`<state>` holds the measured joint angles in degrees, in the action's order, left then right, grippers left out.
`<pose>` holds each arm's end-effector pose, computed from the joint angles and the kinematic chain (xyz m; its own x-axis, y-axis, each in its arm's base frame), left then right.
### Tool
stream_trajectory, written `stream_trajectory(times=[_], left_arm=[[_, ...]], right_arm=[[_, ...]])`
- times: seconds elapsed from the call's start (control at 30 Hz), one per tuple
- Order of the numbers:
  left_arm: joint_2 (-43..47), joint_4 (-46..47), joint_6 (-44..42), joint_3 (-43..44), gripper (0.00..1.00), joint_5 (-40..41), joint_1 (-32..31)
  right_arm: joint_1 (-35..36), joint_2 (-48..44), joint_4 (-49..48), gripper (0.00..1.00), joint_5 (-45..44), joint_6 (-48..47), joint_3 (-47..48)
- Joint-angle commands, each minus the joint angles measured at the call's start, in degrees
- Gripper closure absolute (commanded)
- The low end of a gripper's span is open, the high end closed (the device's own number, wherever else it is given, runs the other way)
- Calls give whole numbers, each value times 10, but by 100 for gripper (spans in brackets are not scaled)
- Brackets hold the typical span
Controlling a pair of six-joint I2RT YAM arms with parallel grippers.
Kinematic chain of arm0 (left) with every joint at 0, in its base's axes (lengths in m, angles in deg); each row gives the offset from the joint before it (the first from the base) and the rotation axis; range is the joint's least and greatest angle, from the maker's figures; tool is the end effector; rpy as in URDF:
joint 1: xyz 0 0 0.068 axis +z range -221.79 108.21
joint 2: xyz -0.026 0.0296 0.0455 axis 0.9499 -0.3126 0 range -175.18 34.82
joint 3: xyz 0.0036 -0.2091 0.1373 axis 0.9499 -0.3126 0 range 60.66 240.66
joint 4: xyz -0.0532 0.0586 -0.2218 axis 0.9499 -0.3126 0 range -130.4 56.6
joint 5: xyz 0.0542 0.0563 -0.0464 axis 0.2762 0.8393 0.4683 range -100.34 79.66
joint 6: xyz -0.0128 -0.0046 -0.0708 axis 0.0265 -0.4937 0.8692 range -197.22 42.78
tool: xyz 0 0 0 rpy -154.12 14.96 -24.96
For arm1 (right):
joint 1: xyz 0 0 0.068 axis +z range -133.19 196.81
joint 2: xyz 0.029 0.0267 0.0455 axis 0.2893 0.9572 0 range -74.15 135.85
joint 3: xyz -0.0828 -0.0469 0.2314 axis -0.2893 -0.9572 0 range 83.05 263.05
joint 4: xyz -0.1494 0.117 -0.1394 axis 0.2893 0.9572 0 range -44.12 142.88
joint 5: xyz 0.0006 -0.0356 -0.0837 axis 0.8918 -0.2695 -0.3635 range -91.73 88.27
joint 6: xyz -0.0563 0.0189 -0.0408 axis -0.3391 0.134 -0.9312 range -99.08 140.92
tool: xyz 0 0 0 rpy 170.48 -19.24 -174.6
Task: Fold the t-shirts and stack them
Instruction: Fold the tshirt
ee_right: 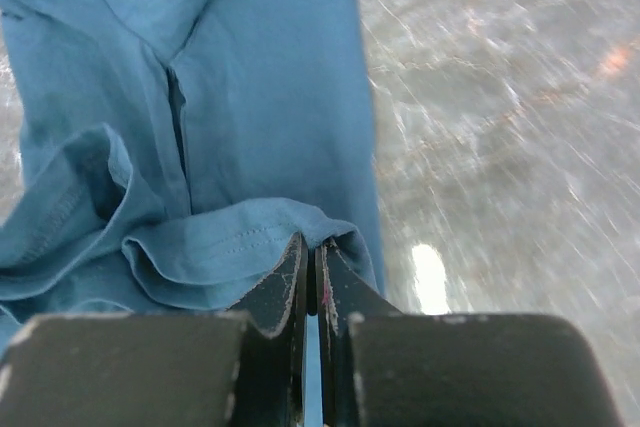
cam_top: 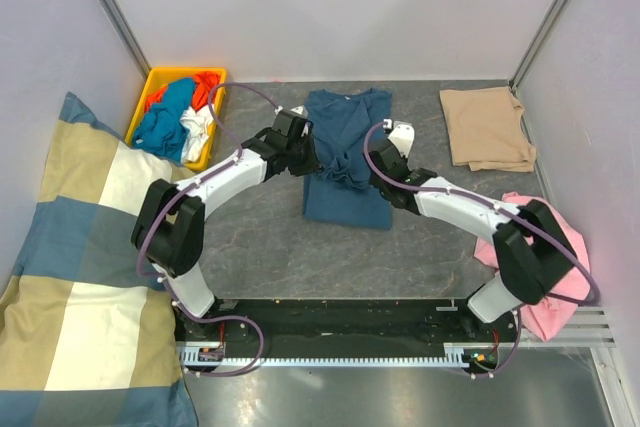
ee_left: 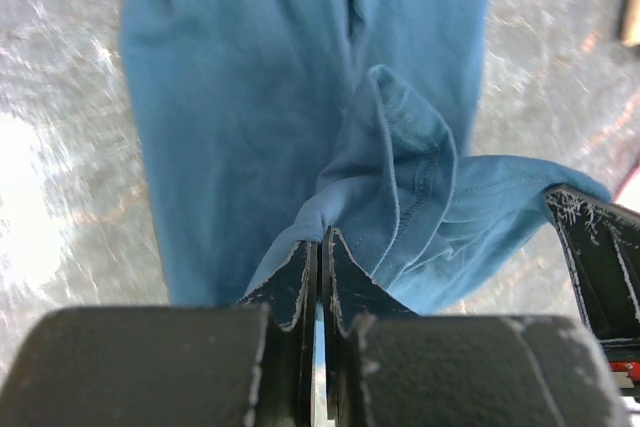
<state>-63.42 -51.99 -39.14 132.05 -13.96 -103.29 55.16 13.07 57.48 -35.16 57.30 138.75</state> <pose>0.3125 -0.1958 0.2120 -0.8232 -0.2175 -0.5245 0.0656 0.8811 -0.4683 0.2676 0.1697 0.2069 -0.5516 0.1948 -0.8111 0.1550 0.9794 0.1298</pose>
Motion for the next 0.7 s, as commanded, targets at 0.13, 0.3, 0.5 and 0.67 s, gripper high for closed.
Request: stream_trajectory(times=[0.13, 0.3, 0.5, 0.67], left_arm=[[-59, 39, -34, 41, 98, -40, 36], [-100, 46, -40, 59, 96, -53, 54], [-150, 31, -55, 115, 0, -38, 106], [-127, 7, -63, 149, 0, -45, 151]], right_arm=[[-51, 94, -67, 95, 80, -41, 76], [-76, 123, -69, 90, 100, -38, 92], [-124, 117, -53, 18, 114, -50, 111], [-170, 69, -24, 5, 122, -67, 98]])
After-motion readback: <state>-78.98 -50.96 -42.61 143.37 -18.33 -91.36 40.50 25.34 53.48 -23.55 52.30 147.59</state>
